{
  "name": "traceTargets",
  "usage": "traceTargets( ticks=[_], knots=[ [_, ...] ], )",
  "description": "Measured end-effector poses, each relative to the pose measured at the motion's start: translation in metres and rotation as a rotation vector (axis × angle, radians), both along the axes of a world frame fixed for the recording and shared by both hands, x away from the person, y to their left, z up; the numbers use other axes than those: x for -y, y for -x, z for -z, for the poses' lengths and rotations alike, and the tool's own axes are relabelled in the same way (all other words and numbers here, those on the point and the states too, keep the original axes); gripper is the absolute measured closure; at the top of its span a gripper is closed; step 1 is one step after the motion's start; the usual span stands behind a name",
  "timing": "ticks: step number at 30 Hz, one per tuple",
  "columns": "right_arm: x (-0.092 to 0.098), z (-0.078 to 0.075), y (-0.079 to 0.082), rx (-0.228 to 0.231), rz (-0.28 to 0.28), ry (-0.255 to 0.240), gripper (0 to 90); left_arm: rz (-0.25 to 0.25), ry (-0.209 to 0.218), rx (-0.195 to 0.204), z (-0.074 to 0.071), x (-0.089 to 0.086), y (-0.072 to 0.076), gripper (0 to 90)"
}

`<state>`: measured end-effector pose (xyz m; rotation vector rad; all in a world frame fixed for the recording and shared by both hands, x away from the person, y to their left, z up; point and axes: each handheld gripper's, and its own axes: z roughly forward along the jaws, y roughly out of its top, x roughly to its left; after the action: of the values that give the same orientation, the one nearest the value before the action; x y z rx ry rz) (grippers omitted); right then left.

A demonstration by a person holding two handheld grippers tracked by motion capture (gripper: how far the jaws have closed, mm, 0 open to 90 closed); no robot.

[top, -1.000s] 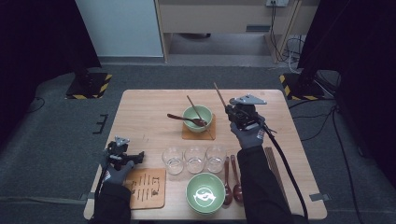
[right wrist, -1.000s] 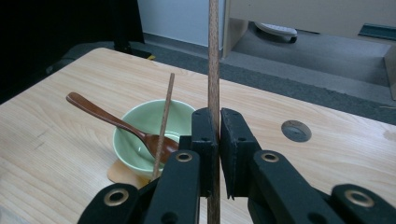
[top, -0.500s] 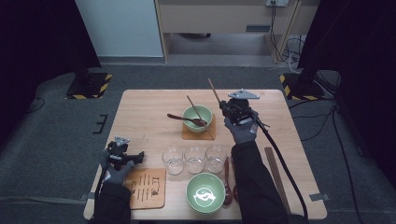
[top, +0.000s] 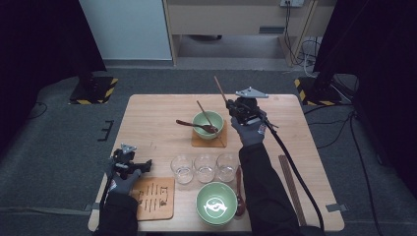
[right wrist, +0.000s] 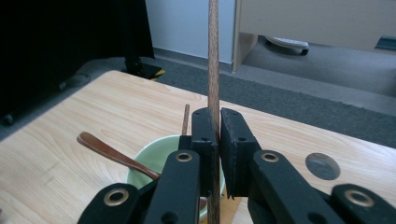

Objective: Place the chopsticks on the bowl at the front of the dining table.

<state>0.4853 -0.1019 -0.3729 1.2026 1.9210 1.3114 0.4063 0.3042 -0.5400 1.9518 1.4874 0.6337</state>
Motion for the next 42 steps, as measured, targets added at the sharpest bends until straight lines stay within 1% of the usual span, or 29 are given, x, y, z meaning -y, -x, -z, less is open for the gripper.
traceTargets(
  ticks=[1,4,9,10,12,13,15,17,21,23,25,29,31,34,40,42],
  knots=[
    [0.0,0.001,-0.002,-0.003,0.003,-0.009,84.8,0.0,0.0,0.0,0.0,0.0,0.0,0.0],
    [0.0,0.003,-0.004,-0.005,0.009,-0.009,84.8,0.001,0.0,0.0,0.0,0.0,0.0,0.0],
    [0.0,0.005,-0.009,-0.002,0.012,-0.024,84.8,0.001,0.0,0.0,0.0,0.0,0.0,0.0],
    [0.0,0.005,-0.01,-0.002,0.013,-0.018,84.8,0.001,-0.001,0.0,0.0,0.0,0.0,0.0],
    [-0.003,0.005,-0.012,0.003,0.019,0.012,84.8,0.0,0.0,0.0,0.0,0.0,0.0,0.0],
    [-0.004,0.004,-0.014,0.004,0.018,0.014,84.8,0.001,0.0,0.0,0.0,0.0,0.0,0.0],
    [-0.006,0.004,-0.017,0.003,0.02,0.014,84.8,0.0,0.0,0.0,0.0,0.0,0.0,0.0],
    [-0.006,0.004,-0.02,-0.002,0.021,0.001,84.8,0.0,0.0,0.0,0.0,0.0,0.0,0.0],
    [-0.011,0.003,-0.026,-0.006,0.021,0.011,84.8,0.001,0.0,0.0,0.0,0.0,0.0,0.0],
    [-0.014,0.001,-0.028,0.003,0.018,0.013,84.8,0.001,0.0,0.0,0.0,0.0,0.0,0.0],
    [-0.016,-0.001,-0.03,0.003,0.014,0.006,84.8,0.001,0.0,0.0,0.0,0.0,0.0,0.0],
    [-0.022,-0.003,-0.033,0.006,0.012,0.008,84.8,0.001,0.0,0.0,0.0,0.0,0.0,0.0],
    [-0.024,-0.002,-0.034,0.003,0.008,-0.005,84.8,0.001,0.0,0.0,0.0,0.0,0.0,0.0],
    [-0.028,0.002,-0.037,-0.006,0.004,-0.011,84.8,0.001,0.0,0.0,0.0,0.0,0.0,0.0],
    [-0.036,0.018,-0.044,-0.035,-0.01,0.002,84.8,0.001,0.0,0.0,0.0,0.0,0.0,0.0],
    [-0.038,0.023,-0.046,-0.046,-0.014,0.014,84.8,0.001,0.0,0.0,0.0,0.0,0.0,0.0]
  ],
)
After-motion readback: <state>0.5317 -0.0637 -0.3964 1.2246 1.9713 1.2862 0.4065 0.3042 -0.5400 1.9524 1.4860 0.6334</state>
